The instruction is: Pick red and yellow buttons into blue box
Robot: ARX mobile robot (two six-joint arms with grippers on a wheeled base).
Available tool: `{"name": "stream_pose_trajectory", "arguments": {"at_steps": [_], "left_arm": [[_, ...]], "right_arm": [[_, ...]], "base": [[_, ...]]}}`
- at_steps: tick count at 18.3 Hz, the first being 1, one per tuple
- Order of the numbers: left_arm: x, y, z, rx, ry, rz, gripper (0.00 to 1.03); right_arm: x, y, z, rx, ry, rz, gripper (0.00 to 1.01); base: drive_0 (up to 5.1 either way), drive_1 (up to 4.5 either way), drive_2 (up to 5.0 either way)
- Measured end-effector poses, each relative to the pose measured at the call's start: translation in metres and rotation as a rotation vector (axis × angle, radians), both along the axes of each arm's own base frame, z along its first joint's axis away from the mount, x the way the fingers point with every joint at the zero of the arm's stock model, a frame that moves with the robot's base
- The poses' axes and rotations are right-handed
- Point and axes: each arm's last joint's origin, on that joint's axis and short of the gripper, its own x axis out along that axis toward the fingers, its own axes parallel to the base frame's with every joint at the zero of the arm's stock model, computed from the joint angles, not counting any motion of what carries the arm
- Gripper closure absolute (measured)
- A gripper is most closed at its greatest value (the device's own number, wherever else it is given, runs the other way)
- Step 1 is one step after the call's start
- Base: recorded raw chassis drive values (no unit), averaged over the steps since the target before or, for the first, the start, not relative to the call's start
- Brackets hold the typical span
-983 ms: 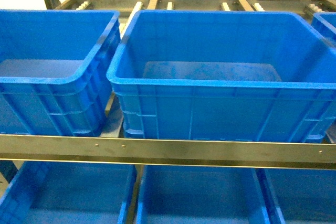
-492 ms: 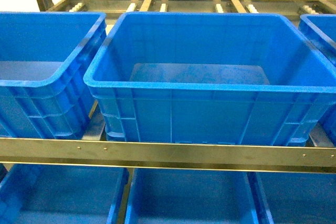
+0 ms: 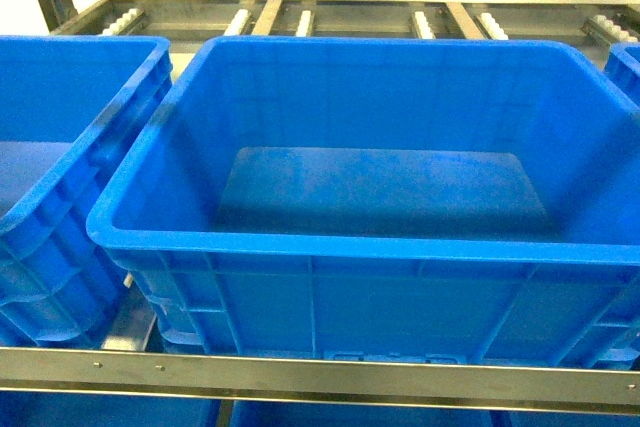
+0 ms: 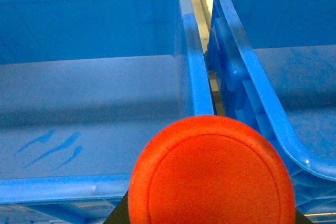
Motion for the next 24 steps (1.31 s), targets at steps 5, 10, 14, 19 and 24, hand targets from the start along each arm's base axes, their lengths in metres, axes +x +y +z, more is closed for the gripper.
{"name": "stream_pose_trajectory", "arguments": {"at_steps": [5,10,14,19,24], "left_arm": [[0.0,0.0,0.0,0.0,0.0,0.0,0.79],[0.0,0.0,0.0,0.0,0.0,0.0,0.79],[0.0,0.0,0.0,0.0,0.0,0.0,0.79],[0.0,0.0,0.0,0.0,0.0,0.0,0.79],[0.0,0.0,0.0,0.0,0.0,0.0,0.79]], "right_arm": [[0.061,0.009,0.057,0.022,-0.049,0.068,0.64],[0.077,0.011,0.064,0.024,-0.058,0.077,0.64],[0.102,0.016,0.071,0.014,-0.065,0.101,0.64],[0.181,0.041,0.066,-0.045,0.009,0.238,0.64],[0.236,0.087,0.035,-0.092,0.183,0.43,0.64]], "base": [[0.0,0.0,0.0],[0.0,0.0,0.0],[0.0,0.0,0.0],[0.0,0.0,0.0],[0.0,0.0,0.0]]}}
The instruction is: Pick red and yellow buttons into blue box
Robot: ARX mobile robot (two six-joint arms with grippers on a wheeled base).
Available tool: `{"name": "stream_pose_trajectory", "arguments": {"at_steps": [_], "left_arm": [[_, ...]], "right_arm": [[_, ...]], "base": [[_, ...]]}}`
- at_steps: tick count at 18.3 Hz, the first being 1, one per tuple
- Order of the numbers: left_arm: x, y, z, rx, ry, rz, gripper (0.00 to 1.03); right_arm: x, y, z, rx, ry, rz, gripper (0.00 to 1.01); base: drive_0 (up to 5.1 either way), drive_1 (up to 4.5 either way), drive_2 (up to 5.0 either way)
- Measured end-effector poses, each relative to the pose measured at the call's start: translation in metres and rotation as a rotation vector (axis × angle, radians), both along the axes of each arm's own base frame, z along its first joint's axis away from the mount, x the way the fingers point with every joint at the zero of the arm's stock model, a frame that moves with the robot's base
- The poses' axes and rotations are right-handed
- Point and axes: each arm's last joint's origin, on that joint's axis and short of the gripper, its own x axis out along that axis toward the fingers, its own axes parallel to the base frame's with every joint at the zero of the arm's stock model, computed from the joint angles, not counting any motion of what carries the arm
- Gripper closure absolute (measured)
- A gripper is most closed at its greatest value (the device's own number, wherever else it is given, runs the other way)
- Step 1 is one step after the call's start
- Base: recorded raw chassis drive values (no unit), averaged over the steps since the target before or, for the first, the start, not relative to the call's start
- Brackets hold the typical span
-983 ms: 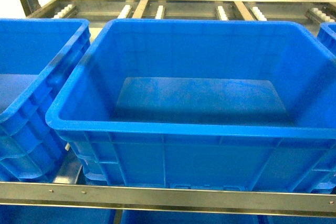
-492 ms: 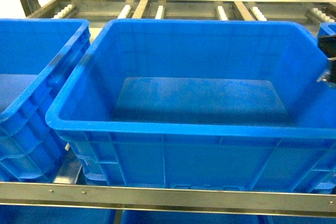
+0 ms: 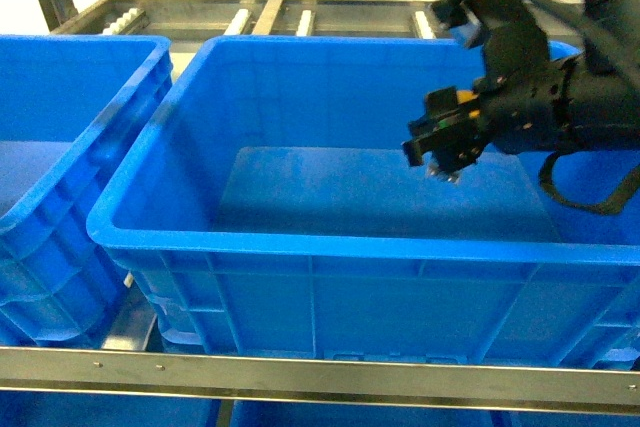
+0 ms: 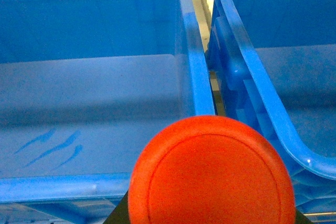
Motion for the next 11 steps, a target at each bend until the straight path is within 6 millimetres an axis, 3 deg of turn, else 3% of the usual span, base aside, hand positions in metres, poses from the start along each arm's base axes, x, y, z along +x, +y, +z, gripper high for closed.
{"name": "stream_pose_trajectory", "arguments": {"at_steps": [3,9,11], "left_arm": [[0.0,0.0,0.0,0.0,0.0,0.0,0.79],[0.0,0.0,0.0,0.0,0.0,0.0,0.79],[0.0,0.0,0.0,0.0,0.0,0.0,0.79]], "right_arm": [[0.0,0.017,-0.024,-0.07,0.064,0.085,0.64],[-0.005,0.015,-0.019,-0.051,-0.016,0.037,0.03],[-0.009,0.009,-0.006,-0.014,-0.05,0.007,0.04]], "base": [[0.0,0.0,0.0],[0.0,0.0,0.0],[0.0,0.0,0.0]]}}
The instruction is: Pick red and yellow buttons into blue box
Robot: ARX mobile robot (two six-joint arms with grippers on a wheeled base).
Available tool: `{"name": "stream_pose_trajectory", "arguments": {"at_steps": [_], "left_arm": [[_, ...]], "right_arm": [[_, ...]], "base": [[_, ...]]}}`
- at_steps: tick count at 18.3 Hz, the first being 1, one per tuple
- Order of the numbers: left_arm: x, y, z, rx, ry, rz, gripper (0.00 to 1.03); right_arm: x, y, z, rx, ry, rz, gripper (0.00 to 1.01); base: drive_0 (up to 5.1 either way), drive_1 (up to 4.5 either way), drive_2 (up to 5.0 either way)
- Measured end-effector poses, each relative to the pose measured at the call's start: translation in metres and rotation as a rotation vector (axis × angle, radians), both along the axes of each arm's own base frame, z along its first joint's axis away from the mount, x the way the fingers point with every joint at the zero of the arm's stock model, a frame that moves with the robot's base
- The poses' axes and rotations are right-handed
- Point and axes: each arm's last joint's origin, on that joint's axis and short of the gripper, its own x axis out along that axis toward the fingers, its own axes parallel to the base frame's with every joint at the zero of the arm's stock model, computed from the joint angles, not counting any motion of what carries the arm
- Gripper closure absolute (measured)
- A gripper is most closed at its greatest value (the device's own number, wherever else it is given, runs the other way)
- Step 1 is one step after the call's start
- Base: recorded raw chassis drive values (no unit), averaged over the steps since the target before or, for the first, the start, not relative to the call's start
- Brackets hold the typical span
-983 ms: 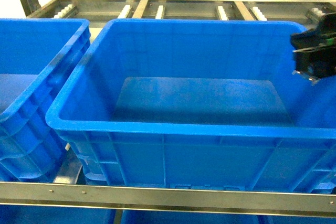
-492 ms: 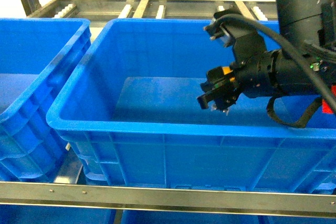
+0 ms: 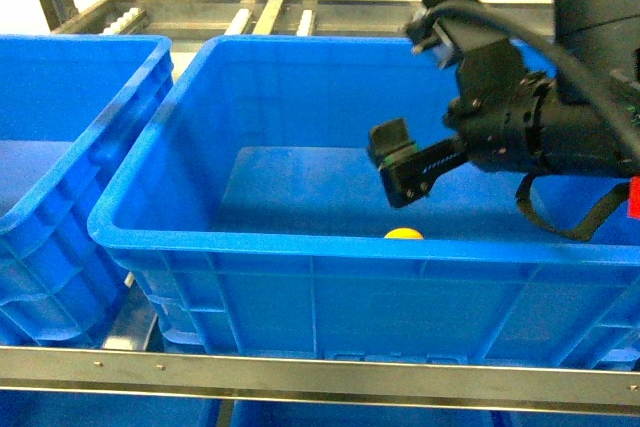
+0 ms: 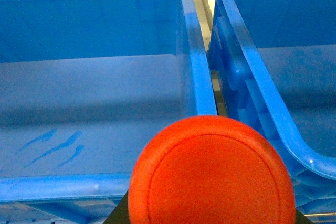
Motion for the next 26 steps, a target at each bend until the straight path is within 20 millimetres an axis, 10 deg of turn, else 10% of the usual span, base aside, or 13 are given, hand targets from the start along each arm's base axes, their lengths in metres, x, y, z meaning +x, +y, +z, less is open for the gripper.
{"name": "stream_pose_trajectory", "arguments": {"at_steps": [13,18,21,26], "left_arm": [[0.0,0.0,0.0,0.0,0.0,0.0,0.79],[0.0,0.0,0.0,0.0,0.0,0.0,0.79],[0.0,0.0,0.0,-0.001,0.0,-0.002,0.79],[0.091,-0.079,0.047,0.042,0.047,-0.339,0.79]], "right_arm": [[-0.026,-0.042,0.048,0.109,-0.166,-0.145,0.03],[-0.109,-0.098,0.068,0.191,-0.308,-0.399,0.03],[-0.254,-0.119,0.023,0.244,-0.268,-0.662,0.03],[-0.254,-0.119,0.026,0.248,-0.278,-0.666,0.03]], "base": [[0.0,0.0,0.0],[0.0,0.0,0.0],[0.0,0.0,0.0],[0.0,0.0,0.0]]}}
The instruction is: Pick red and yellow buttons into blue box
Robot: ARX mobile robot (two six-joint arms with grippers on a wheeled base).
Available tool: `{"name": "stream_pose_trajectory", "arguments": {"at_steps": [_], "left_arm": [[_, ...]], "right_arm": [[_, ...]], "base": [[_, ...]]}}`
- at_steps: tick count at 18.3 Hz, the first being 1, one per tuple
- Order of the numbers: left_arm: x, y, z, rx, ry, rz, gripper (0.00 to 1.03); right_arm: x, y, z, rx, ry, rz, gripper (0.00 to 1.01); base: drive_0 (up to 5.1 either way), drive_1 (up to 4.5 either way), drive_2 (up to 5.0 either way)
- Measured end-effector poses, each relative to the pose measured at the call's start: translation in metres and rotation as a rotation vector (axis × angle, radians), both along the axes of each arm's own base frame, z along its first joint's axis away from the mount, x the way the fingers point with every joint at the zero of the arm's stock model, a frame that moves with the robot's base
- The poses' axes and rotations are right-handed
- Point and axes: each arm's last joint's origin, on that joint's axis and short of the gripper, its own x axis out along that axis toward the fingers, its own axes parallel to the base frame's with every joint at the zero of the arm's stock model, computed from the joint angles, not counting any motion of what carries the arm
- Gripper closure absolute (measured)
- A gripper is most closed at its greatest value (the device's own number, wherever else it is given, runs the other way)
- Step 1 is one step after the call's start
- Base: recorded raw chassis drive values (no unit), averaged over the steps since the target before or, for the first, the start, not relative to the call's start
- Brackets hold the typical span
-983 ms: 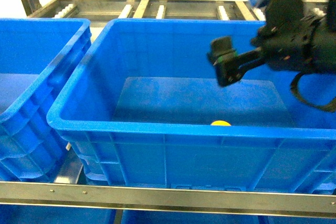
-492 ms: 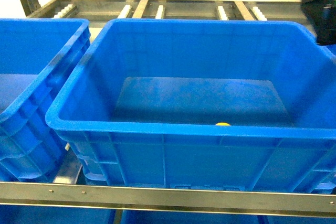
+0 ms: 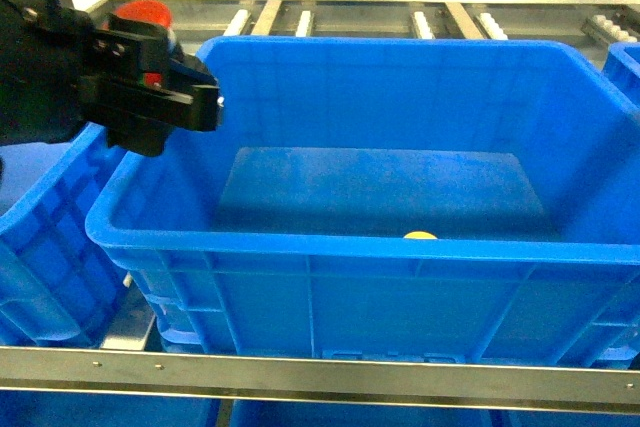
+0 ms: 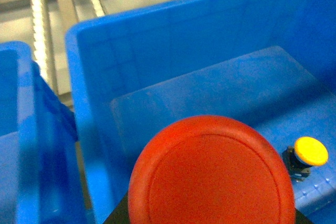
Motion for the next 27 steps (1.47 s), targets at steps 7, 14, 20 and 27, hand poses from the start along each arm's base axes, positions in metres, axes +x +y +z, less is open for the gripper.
{"name": "stream_pose_trajectory", "arguments": {"at_steps": [7,14,20,27], "left_arm": [[0.023,-0.004,-0.02,0.033,0.12,-0.003,0.79],[0.046,-0.007,-0.042,0.068,0.206,-0.027,0.79],[0.049,-0.018,-0.046,0.071,0.193,-0.097,0.8],[0.046,-0.033,-0.051,0.139,0.125,-0.162,0.5]], "right_arm": [[0.0,0.0,0.0,0.0,0.0,0.0,0.03],[0.0,0.0,0.0,0.0,0.0,0.0,0.03],[0.0,0.0,0.0,0.0,0.0,0.0,0.03],[0.0,0.0,0.0,0.0,0.0,0.0,0.03]], "base": [[0.0,0.0,0.0],[0.0,0.0,0.0],[0.0,0.0,0.0],[0.0,0.0,0.0]]}}
